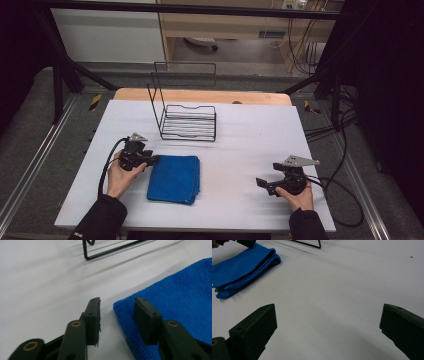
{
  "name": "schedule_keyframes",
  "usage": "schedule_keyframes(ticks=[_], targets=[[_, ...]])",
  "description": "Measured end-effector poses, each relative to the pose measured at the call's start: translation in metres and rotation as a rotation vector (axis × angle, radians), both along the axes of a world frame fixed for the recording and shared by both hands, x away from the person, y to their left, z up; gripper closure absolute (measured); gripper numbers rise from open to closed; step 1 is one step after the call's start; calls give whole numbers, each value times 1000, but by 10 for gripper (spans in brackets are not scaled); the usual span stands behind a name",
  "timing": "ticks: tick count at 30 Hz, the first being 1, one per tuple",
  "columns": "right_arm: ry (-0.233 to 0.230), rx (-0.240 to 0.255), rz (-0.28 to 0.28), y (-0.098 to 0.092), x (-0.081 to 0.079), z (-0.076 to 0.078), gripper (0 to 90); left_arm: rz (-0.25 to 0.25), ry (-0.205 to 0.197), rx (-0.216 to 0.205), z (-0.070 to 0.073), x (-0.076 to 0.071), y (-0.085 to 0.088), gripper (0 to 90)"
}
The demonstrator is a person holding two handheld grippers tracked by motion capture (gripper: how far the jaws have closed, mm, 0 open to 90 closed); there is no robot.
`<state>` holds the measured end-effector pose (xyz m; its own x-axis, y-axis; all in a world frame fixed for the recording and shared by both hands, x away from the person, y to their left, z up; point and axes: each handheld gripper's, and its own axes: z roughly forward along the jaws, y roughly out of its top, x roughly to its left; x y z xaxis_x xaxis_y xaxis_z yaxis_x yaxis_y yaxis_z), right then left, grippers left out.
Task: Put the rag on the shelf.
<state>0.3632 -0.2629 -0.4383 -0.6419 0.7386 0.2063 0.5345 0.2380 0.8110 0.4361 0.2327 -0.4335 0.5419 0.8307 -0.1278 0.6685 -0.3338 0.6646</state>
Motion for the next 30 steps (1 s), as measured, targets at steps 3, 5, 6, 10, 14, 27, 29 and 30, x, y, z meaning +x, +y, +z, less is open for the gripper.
schedule_keyframes(ticks=[3,5,6,10,14,27,29,30], targets=[[1,1,-1,0,0,0,16,-4,9,1,-2,1,-2,649],[-1,-1,1,0,0,0,16,-10,11,5,-3,1,-3,683],[1,-1,1,0,0,0,16,-11,12,7,-3,0,-5,697],[-2,3,0,0,1,0,16,-13,23,12,-6,0,-7,762],[-1,2,1,1,1,0,16,-8,22,-9,-8,-1,-5,789],[0,1,0,8,4,3,20,-14,-4,16,-10,-5,-9,850],[5,0,-3,11,6,4,20,-17,-4,16,-10,-5,-9,850],[6,1,-5,12,7,4,20,-18,-5,16,-10,-5,-9,850]])
